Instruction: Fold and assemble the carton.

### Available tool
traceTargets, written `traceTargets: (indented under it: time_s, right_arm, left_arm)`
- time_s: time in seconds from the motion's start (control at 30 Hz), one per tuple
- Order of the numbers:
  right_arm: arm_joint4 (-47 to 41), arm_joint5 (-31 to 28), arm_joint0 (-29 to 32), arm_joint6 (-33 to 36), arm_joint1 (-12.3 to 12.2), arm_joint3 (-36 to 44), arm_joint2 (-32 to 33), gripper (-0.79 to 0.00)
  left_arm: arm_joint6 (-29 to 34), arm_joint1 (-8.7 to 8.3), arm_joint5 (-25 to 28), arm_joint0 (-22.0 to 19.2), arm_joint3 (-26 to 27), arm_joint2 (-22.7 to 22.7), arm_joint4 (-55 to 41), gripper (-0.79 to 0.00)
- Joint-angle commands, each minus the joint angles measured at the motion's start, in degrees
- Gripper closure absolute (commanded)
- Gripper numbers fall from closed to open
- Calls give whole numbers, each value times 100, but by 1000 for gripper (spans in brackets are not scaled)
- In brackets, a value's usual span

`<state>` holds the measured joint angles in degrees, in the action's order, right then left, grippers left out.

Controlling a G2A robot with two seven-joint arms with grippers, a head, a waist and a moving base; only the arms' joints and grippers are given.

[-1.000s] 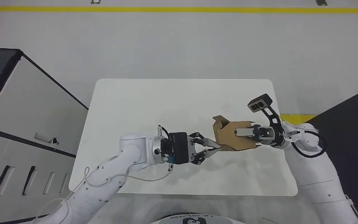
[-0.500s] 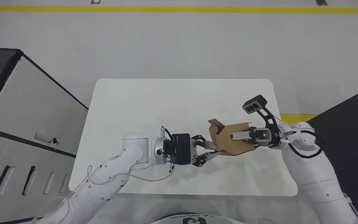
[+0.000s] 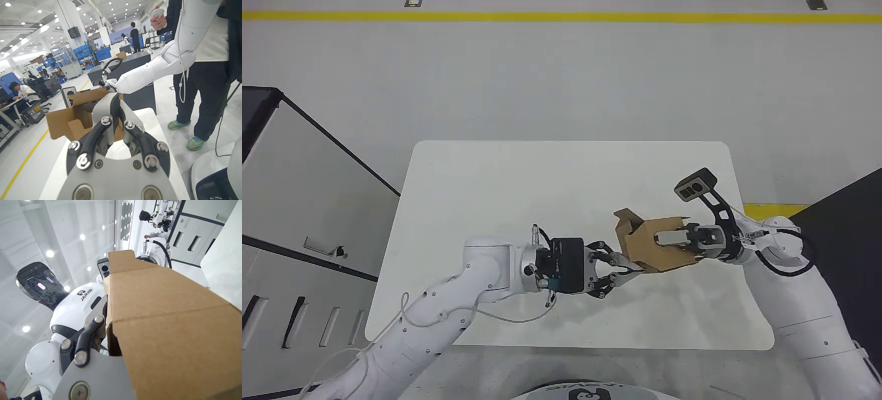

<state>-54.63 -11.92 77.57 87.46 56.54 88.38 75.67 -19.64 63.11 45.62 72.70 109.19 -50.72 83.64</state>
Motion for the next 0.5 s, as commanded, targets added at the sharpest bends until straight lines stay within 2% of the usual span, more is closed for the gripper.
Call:
traceTargets:
  time_s: [0.0, 0.47]
  right_arm:
    - [-11, 12, -11, -16, 12, -4, -38, 0]
    - [-30, 22, -71, 51, 59, -94, -134, 0]
  left_arm:
    - [7, 7, -12, -11, -8, 26, 0, 0]
    - [20, 40, -65, -85, -63, 122, 11, 0]
